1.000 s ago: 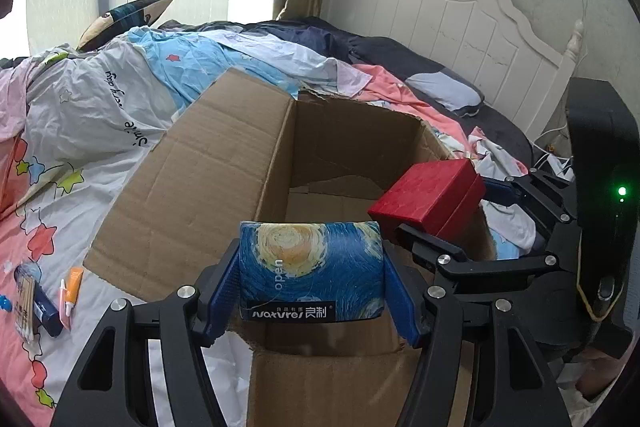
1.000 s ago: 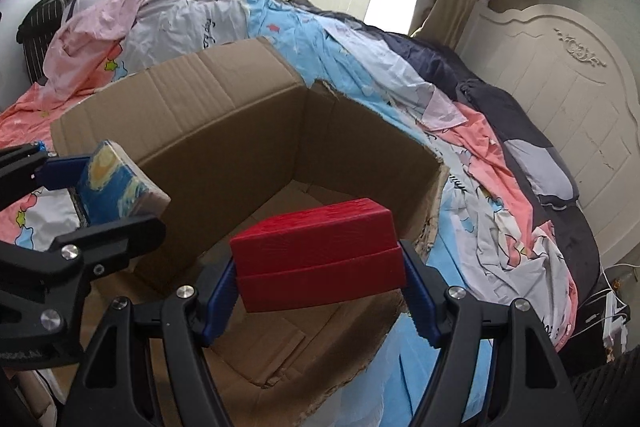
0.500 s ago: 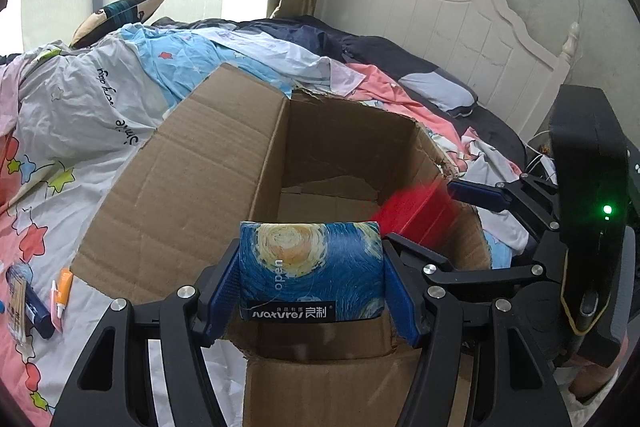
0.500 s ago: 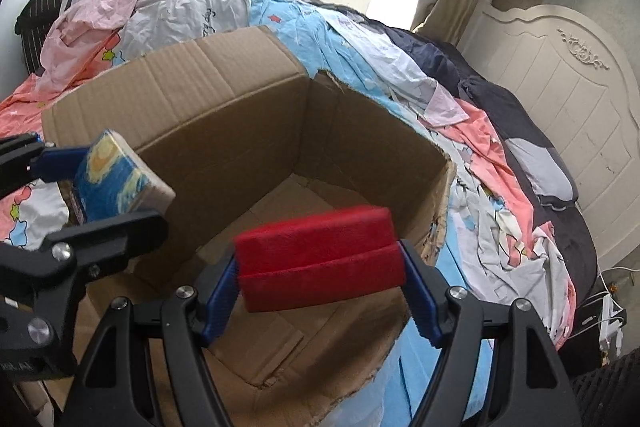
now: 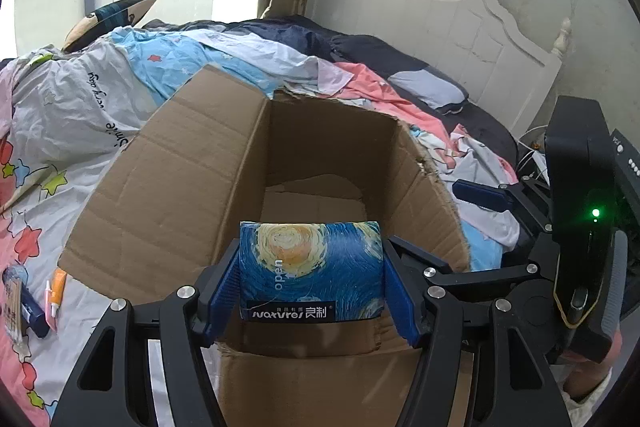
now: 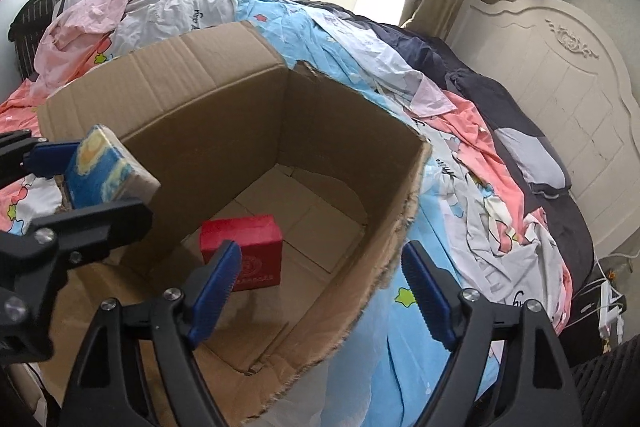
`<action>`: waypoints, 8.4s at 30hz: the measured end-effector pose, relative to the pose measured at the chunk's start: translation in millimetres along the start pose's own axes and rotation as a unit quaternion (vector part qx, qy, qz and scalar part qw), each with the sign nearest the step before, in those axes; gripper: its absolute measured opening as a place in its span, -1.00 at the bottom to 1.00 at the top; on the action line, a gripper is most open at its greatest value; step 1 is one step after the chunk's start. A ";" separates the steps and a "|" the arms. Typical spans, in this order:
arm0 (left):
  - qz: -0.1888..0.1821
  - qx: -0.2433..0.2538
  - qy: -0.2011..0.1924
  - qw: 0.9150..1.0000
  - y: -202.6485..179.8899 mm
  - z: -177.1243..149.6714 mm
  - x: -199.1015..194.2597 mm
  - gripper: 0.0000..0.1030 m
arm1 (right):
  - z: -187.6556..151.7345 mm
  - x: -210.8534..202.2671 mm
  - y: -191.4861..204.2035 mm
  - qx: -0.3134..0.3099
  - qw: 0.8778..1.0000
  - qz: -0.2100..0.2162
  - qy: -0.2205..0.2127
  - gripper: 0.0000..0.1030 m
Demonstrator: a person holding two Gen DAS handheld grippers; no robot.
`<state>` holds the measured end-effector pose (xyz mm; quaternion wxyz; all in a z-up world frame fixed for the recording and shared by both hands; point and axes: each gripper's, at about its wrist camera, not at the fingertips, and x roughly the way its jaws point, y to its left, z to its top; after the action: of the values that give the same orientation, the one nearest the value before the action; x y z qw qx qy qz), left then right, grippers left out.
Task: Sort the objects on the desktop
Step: 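Lower both boxes into the cardboard box and open both grippers, then withdraw both grippers from the cardboard box back toward the bed objects, then grasp the cotton swab bag with the left gripper while the right gripper approaches the tubes, then grasp the pink tube with the right gripper and lift it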
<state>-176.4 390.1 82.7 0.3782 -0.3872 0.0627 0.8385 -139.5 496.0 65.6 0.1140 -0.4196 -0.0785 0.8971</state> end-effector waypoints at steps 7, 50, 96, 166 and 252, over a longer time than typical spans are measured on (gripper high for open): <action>-0.011 0.007 0.002 1.000 -10.3 0.6 1.2 0.28 | -5.7 -9.0 -6.8 0.007 1.000 -0.002 -0.009 0.54; 0.097 0.014 0.009 0.995 31.1 -46.4 -51.8 1.00 | -9.8 -57.4 31.5 0.020 0.998 0.046 -0.048 0.54; 0.290 -0.060 0.030 0.955 265.6 -168.9 -131.6 1.00 | 33.3 1.1 277.8 -0.096 0.982 0.164 -0.024 0.54; 0.227 -0.050 0.093 0.968 375.7 -143.8 -21.0 -0.03 | 59.9 120.4 354.3 -0.160 0.967 0.200 0.001 0.52; 0.191 -0.015 0.100 0.976 333.1 -158.5 -50.6 -0.03 | 42.7 68.6 354.4 -0.169 0.957 0.236 0.024 -0.65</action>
<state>-287.5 62.2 -54.3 0.1968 -0.4555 0.1602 0.8533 -264.2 171.8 -41.4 -0.1717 -0.4604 -0.1254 0.8619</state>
